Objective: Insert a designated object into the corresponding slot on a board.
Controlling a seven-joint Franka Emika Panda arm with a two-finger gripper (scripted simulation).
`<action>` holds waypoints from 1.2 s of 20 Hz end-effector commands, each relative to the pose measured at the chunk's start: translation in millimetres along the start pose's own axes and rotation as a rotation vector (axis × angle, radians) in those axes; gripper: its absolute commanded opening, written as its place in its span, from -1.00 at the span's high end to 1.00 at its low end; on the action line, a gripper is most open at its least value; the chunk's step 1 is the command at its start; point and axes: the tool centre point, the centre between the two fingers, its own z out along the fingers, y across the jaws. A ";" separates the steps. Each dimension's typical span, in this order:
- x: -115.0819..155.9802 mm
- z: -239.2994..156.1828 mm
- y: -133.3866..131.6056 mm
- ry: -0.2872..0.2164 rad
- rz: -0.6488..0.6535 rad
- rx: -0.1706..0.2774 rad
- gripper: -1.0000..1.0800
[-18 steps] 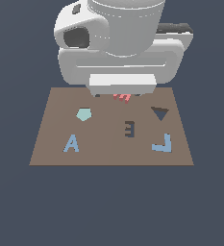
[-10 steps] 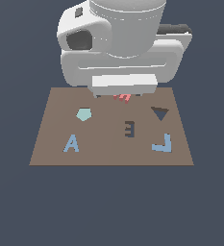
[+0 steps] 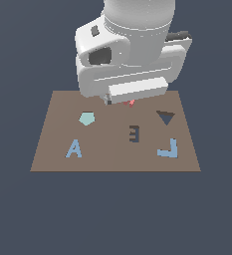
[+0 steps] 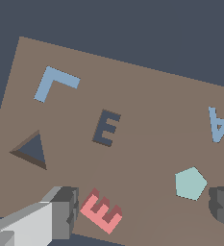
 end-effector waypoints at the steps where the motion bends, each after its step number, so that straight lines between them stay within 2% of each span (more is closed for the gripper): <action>1: -5.0 7.9 -5.5 -0.001 -0.066 0.002 -0.92; 15: -53.1 67.1 -34.0 -0.008 -0.569 0.019 -0.92; 24: -78.7 94.3 -37.6 -0.011 -0.798 0.026 -0.92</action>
